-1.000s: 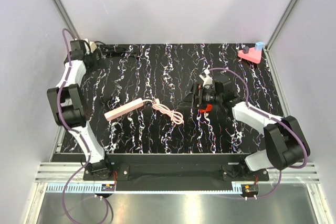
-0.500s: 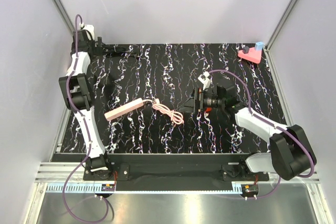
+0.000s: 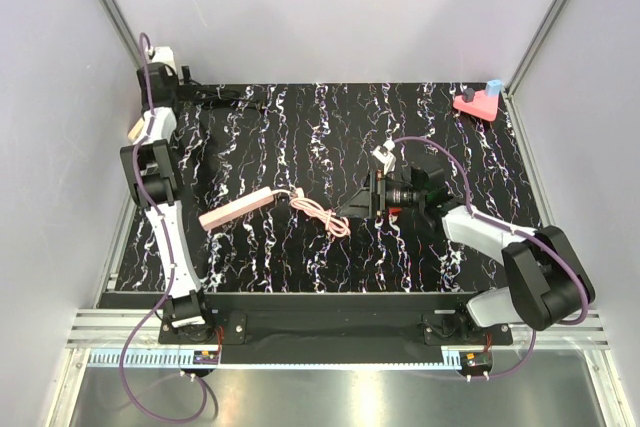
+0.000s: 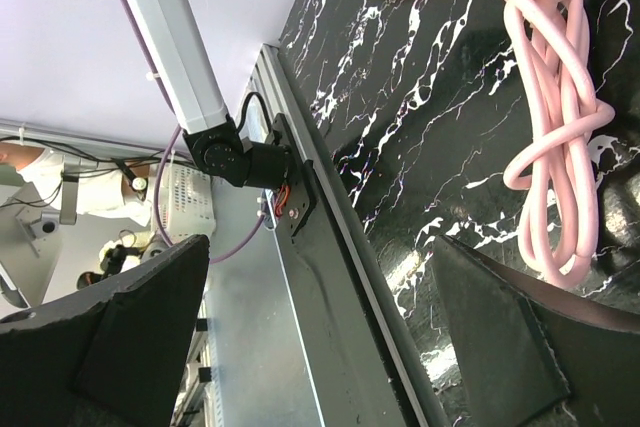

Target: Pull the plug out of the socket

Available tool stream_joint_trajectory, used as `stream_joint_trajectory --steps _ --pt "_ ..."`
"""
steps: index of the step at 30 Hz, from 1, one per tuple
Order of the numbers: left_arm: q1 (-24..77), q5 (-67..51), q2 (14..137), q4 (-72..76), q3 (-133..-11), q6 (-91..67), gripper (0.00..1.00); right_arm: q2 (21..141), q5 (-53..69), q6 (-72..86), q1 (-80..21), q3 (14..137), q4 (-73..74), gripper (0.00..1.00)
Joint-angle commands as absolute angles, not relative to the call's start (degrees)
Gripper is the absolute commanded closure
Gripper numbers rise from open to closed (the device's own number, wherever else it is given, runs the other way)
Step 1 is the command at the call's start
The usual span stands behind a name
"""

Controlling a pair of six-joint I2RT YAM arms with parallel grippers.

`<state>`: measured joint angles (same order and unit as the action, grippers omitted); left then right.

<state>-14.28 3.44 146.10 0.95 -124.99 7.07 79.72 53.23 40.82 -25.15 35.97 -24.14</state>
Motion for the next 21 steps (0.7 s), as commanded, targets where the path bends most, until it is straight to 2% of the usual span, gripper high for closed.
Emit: stream_joint_trajectory --steps 1,5,7,9,14,21 --pt "-15.38 -1.56 142.92 7.38 -125.69 -5.31 0.01 80.59 54.23 40.61 -25.58 36.47 -27.42 0.0" --pt "-14.86 -3.67 139.59 9.92 -121.3 -21.91 0.01 79.9 54.14 40.69 -25.58 36.74 -26.9 0.0" --pt "-14.5 -5.0 137.74 12.56 -116.73 -32.01 0.05 79.02 53.35 39.91 -25.58 37.0 -25.85 0.0" --pt "-14.07 -6.41 136.59 15.81 -112.09 -36.89 0.09 78.49 52.48 39.03 -25.58 37.18 -24.44 0.0" --pt "-11.69 -4.23 133.16 17.4 -104.78 -47.07 0.09 76.2 51.42 37.53 -25.58 37.44 -21.28 0.0" --pt "-10.37 -0.71 138.07 13.01 -108.18 -59.06 0.12 74.71 50.1 36.47 -25.58 37.35 -19.07 0.0"
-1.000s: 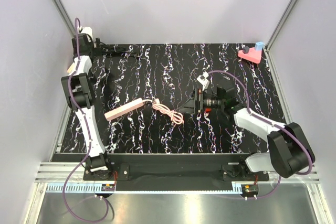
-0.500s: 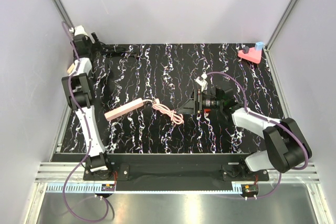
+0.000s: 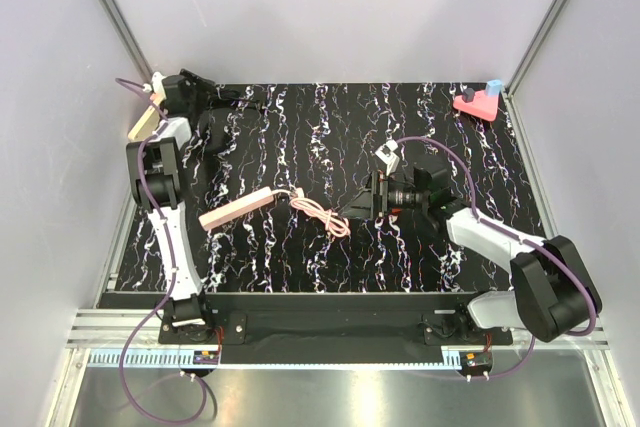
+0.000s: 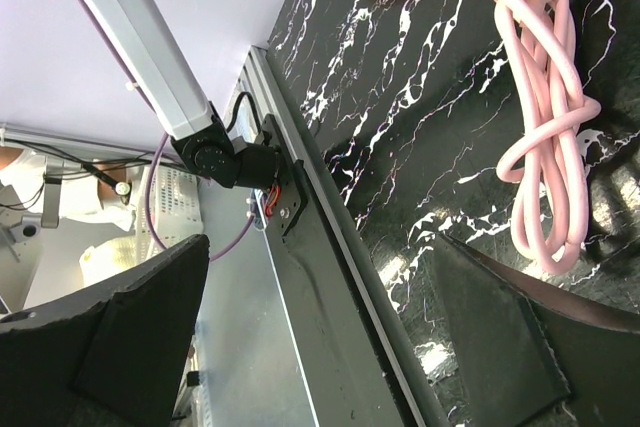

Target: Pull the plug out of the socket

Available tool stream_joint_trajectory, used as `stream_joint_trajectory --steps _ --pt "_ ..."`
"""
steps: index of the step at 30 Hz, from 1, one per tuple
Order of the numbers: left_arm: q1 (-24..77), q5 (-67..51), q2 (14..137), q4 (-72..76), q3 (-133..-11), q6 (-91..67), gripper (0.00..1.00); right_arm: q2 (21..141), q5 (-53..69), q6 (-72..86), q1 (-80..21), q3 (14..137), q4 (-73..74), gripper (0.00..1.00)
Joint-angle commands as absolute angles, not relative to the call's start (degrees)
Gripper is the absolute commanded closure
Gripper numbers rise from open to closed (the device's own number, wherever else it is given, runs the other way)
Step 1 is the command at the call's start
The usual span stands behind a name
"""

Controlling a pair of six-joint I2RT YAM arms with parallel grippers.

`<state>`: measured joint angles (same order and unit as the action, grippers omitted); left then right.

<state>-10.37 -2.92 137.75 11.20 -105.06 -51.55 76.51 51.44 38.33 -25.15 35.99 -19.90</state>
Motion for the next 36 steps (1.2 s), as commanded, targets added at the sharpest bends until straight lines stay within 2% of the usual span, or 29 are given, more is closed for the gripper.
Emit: stream_joint_trajectory --steps 1,6,15,19,23,25,30,36 --pt "-10.28 -0.18 139.64 11.7 -109.15 -60.98 0.13 74.62 49.92 36.39 -25.58 37.35 -18.9 0.0" --pt "-9.76 1.67 144.57 8.53 -114.5 -66.36 0.22 74.44 49.13 35.6 -25.58 37.71 -17.75 0.0" --pt "-8.26 3.96 153.35 2.64 -125.06 -70.66 0.24 75.85 49.13 35.51 -25.66 37.62 -18.54 0.0" --pt "-8.0 2.99 156.62 3.51 -128.84 -70.32 0.34 75.76 48.78 35.42 -25.58 37.44 -18.55 0.0" --pt "-7.56 2.46 158.11 6.24 -130.43 -69.7 0.52 75.5 48.16 34.89 -25.58 37.79 -17.4 0.0" --pt "-7.56 1.67 157.85 6.85 -130.08 -69.09 0.65 75.06 47.81 34.72 -25.66 37.88 -16.97 0.0" --pt "-6.77 -1.56 153.39 9.84 -124.47 -67.42 0.91 74.44 46.93 33.84 -25.58 38.23 -15.82 0.0" --pt "-3.08 -6.06 142.4 17.75 -108.91 -63.99 0.96 73.22 46.85 34.01 -25.58 37.71 -16.08 0.0"
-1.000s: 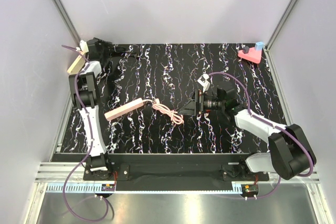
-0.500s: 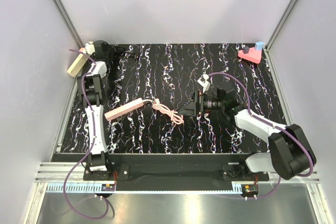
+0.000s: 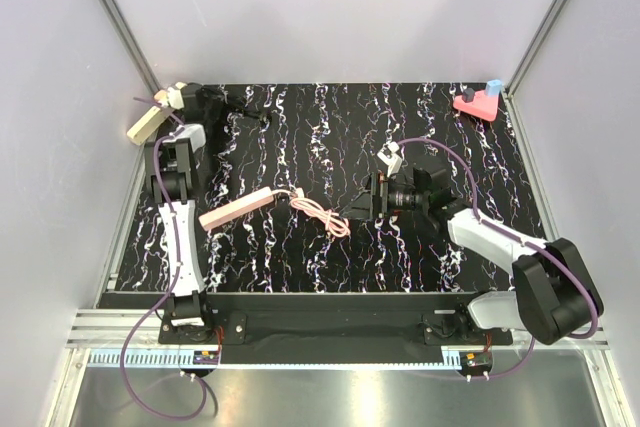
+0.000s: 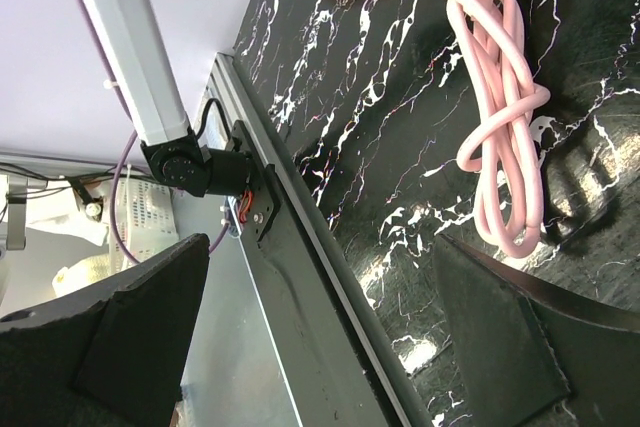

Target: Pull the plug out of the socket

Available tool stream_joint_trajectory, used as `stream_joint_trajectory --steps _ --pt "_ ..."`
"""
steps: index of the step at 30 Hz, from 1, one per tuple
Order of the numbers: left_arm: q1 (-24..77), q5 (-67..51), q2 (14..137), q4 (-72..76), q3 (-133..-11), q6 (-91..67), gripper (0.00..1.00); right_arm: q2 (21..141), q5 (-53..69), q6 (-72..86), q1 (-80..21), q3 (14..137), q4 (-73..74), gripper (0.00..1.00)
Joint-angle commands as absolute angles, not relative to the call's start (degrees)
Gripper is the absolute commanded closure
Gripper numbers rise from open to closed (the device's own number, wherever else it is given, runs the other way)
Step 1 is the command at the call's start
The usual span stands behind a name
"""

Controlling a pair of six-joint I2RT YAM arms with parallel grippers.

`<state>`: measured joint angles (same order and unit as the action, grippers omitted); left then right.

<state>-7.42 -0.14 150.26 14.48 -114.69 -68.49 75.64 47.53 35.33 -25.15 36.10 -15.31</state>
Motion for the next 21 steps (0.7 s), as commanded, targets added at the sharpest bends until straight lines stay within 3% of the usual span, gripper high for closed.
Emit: stream_joint_trajectory --steps 1,8,13,14,18,21 --pt "-2.47 -6.15 141.08 19.06 -107.33 -63.64 0.97 72.95 46.85 34.01 -25.66 37.44 -16.26 0.0" --pt "2.72 -7.82 131.14 25.57 -91.24 -63.8 1.0 70.93 46.67 34.28 -25.58 36.3 -16.87 0.0" --pt "6.23 -9.57 127.27 27.25 -84.73 -65.13 0.97 70.23 46.76 34.63 -25.49 35.95 -17.4 0.0" --pt "6.76 -10.36 127.18 27.07 -83.77 -65.47 0.92 70.22 46.67 34.63 -25.58 35.86 -17.49 0.0" --pt "6.42 -16.25 126.22 23.13 -83.49 -63.92 0.45 70.57 46.76 34.63 -25.58 35.33 -18.02 0.0" --pt "6.24 -13.47 121.48 14.7 -84.02 -55.07 0.3 71.19 47.11 35.42 -25.58 34.89 -19.33 0.0"
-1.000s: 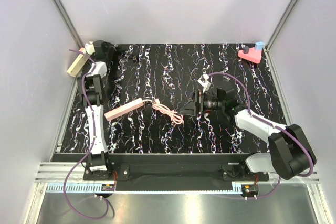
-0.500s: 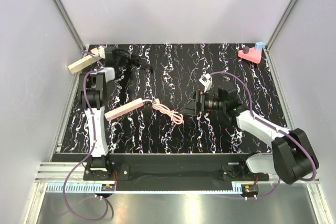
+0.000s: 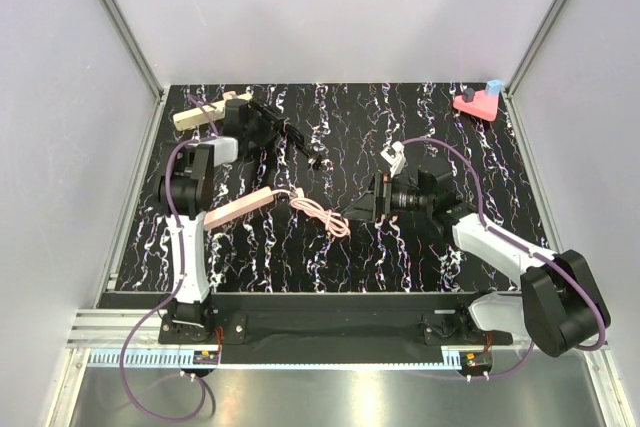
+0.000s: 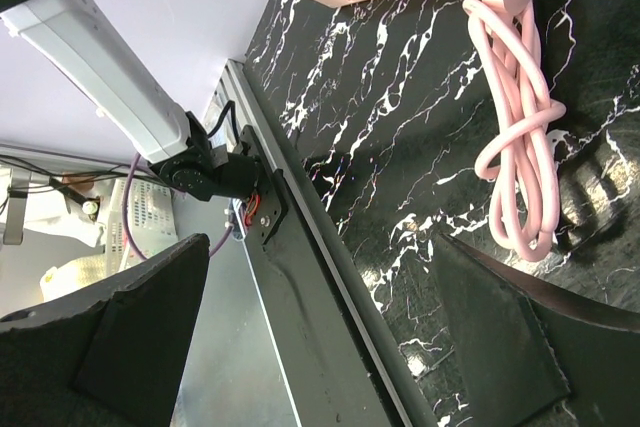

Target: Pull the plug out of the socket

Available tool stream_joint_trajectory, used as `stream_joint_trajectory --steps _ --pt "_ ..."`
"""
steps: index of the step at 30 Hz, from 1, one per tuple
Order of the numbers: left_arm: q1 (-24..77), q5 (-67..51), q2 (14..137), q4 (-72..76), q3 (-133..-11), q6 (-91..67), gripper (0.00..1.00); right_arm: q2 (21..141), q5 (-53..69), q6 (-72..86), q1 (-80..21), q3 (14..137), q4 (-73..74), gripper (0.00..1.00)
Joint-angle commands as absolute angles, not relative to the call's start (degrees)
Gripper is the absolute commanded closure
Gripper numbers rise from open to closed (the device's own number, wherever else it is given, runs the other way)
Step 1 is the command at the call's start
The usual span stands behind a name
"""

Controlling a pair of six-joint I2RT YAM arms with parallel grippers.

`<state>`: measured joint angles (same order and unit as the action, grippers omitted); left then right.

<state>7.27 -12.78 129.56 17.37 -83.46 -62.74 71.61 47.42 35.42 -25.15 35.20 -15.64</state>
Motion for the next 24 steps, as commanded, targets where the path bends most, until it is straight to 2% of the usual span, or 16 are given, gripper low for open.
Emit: stream_joint_trajectory --steps 1,6,8,11,16,18,24 --pt "6.24 -11.88 118.51 10.24 -84.11 -52.84 0.28 71.37 47.37 35.59 -25.58 34.72 -20.03 0.0" --pt "4.84 0.76 113.92 1.85 -86.57 -40.55 0.26 72.51 47.9 36.74 -25.58 34.19 -22.15 0.0" --pt "2.47 1.41 114.34 2.11 -87.8 -39.47 0.26 72.6 48.16 37.18 -25.58 34.02 -22.85 0.0" --pt "-2.45 0.27 117.67 1.41 -91.31 -41.83 0.26 73.12 47.9 37.35 -25.58 33.57 -23.38 0.0" --pt "-8.08 -2.98 124.88 0.18 -98.33 -54.29 0.26 74.09 47.72 37.26 -25.58 33.49 -23.38 0.0" --pt "-8.87 -3.69 127.52 -1.4 -100.45 -59.38 0.3 74.27 47.73 37.26 -25.58 33.4 -23.47 0.0" --pt "-9.58 2.19 130.07 -4.73 -103.35 -65.21 0.31 74.71 47.64 37.18 -25.58 33.49 -23.38 0.0"
